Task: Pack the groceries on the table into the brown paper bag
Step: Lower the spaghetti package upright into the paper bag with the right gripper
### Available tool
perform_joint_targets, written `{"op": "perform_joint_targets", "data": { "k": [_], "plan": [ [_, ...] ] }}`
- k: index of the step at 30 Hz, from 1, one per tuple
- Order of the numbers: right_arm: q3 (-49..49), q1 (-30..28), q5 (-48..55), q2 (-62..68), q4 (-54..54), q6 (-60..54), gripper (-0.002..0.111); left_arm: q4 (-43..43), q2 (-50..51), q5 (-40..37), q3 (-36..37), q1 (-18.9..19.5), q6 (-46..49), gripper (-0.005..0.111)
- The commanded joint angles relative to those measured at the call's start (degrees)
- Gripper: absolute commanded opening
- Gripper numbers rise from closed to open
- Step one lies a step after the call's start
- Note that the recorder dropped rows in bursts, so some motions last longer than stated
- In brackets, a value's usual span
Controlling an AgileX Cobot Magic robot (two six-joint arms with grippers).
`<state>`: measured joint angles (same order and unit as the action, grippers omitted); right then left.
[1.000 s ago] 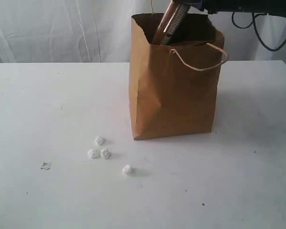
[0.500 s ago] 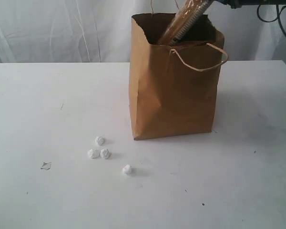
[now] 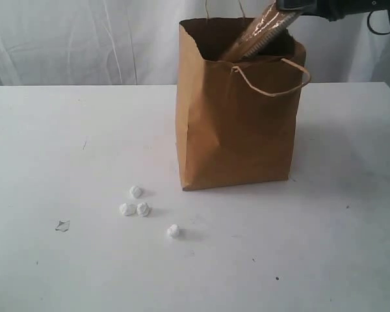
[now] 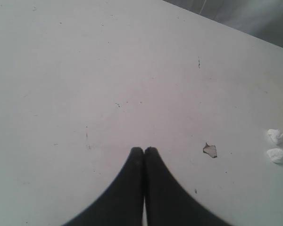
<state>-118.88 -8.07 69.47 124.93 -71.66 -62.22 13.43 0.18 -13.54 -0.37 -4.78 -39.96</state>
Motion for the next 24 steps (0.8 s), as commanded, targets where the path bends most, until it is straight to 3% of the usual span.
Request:
{"op": "perform_joint_targets", "data": {
  "k": [1,24],
  "plan": [
    [-0.4,-1.1,0.5,-1.7,4.6,0.9,0.052,0.3,-0.2,0.2,0.4,0.1,-0.1,0.000],
    [-0.4,-3.3,0.5,-4.8,10.2,13.1,0.052,0.3,-0.2,0.2,0.4,0.1,-0.1,0.000]
  ]
}}
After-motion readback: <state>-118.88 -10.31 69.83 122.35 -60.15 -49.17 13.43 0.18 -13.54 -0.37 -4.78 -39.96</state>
